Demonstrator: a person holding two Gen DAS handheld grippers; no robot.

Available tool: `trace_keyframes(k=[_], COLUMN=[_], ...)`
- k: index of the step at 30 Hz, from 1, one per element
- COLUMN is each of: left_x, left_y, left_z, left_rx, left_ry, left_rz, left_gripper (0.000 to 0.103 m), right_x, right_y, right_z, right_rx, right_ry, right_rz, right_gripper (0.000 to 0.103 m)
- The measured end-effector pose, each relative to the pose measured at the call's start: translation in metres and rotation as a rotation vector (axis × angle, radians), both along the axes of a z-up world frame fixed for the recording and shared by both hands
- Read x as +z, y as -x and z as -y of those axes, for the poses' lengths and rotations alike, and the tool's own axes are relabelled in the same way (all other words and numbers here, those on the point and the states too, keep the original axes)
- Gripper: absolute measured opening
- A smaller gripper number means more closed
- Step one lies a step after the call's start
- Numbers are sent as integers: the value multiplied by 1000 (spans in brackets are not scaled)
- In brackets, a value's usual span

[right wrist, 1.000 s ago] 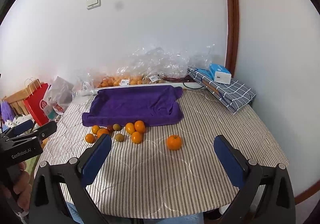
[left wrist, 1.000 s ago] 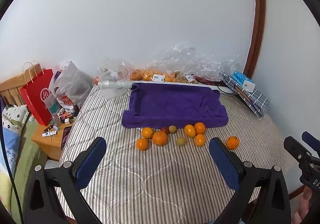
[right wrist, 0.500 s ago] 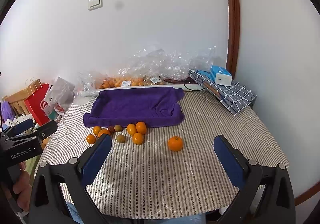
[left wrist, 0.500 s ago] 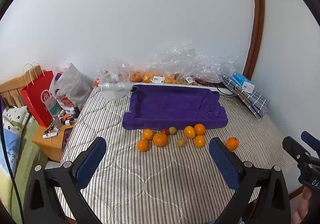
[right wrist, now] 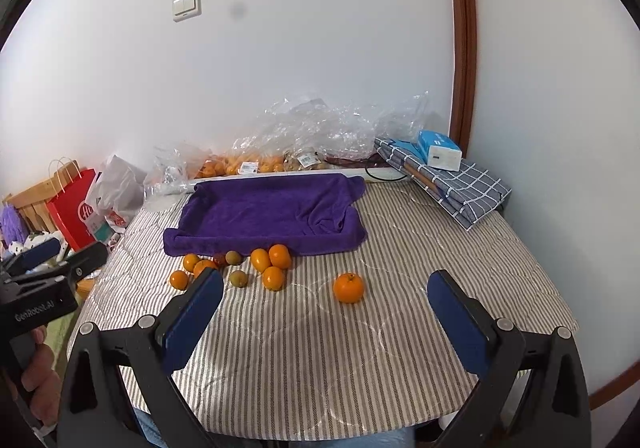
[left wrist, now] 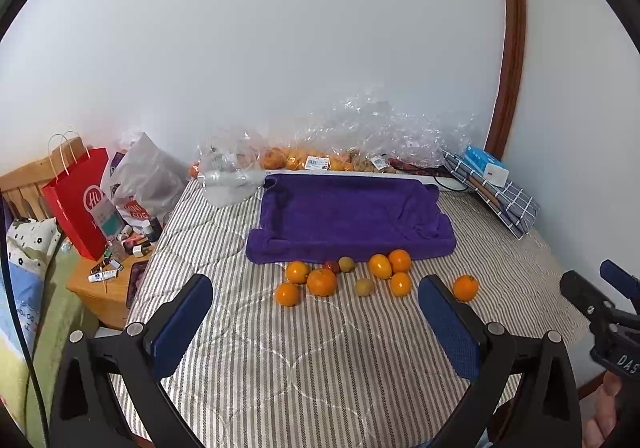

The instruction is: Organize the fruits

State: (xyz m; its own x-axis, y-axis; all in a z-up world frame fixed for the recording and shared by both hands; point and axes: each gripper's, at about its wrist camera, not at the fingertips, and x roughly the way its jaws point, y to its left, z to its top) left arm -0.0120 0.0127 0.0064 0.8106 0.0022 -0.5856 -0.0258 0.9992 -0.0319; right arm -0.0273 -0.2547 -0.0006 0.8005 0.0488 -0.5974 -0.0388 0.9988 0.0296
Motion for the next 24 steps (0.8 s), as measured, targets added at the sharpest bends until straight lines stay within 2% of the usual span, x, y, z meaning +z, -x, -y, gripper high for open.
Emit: trace_keyframes(k=[13,19,24], left_x=[-6,-19,-30], left_y=[-10,-20,-34], left_z=[3,-7,-18], left_rx=[3,-8,6], left_ry=[6,42,55], left_rz=[-19,-19,-30], left_gripper=[103,103,103], right_x=[-8,-20,-35], right_y=[-4,-16,-39], right_z=[-4,1,7], right_rx=[10,23,-17], right_ry=[21,-50,-46], right_rz=[27,33,2], right_gripper=[101,101,101])
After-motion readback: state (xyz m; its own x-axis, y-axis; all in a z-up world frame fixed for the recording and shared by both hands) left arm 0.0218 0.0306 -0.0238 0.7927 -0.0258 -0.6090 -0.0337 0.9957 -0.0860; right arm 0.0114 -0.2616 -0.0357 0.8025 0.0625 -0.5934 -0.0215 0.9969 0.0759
